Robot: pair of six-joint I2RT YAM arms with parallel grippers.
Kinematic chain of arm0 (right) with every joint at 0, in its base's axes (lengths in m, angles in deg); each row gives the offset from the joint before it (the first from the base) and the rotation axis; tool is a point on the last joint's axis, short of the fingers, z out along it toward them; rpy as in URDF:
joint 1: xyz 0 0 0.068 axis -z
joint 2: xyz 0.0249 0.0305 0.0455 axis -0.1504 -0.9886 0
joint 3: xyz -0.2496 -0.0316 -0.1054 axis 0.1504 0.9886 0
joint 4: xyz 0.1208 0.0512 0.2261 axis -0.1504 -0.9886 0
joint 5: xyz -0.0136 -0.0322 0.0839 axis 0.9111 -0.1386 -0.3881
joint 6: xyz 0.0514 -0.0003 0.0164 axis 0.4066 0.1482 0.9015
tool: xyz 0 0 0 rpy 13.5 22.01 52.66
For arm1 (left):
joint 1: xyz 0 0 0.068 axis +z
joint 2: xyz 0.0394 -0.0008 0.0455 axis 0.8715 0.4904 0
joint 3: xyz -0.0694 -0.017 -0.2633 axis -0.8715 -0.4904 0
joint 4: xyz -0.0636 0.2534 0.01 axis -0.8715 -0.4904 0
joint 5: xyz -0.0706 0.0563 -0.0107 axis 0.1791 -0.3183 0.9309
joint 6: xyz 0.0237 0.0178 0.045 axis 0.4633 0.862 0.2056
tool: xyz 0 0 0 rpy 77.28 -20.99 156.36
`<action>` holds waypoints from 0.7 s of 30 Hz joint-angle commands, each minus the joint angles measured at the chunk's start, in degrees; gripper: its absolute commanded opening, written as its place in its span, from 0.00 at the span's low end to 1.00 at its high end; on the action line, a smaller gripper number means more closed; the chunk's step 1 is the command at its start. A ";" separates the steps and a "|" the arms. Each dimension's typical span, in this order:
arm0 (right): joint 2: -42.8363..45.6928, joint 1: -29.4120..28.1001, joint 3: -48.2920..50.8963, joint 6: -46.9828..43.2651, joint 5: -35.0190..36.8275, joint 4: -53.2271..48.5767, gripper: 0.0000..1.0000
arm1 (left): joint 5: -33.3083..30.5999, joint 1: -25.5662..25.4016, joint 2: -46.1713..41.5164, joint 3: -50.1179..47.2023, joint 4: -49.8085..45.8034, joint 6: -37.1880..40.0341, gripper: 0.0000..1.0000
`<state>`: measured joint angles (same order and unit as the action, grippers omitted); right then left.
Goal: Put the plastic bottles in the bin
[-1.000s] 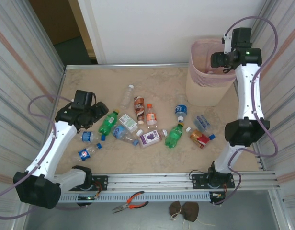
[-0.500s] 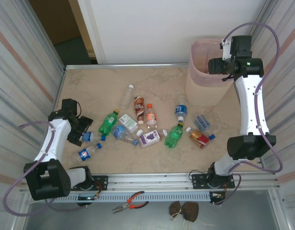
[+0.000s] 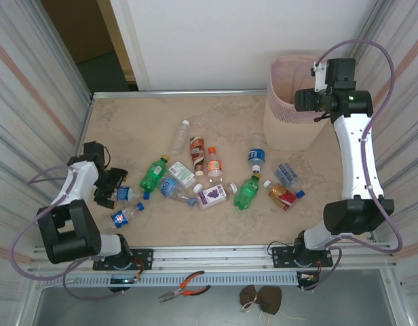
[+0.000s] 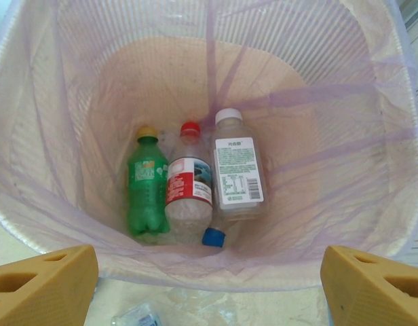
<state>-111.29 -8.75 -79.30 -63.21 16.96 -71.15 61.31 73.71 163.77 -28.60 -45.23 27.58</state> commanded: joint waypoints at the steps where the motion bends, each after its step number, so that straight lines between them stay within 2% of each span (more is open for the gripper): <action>1: 2.58 -0.65 0.66 -1.54 1.41 0.96 0.85 | 0.54 0.74 2.56 0.46 1.54 1.06 0.90; 12: 4.97 -2.45 3.15 -2.58 2.28 1.99 0.84 | 1.75 2.40 10.15 1.00 6.07 0.89 0.84; 21: 6.97 -4.08 3.85 -4.02 3.71 1.89 0.85 | 1.28 3.17 9.62 1.56 6.06 1.22 0.69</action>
<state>-106.60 -12.09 -75.51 -65.81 19.16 -69.88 62.79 76.38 173.89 -28.49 -38.02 28.30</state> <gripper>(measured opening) 0.848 0.702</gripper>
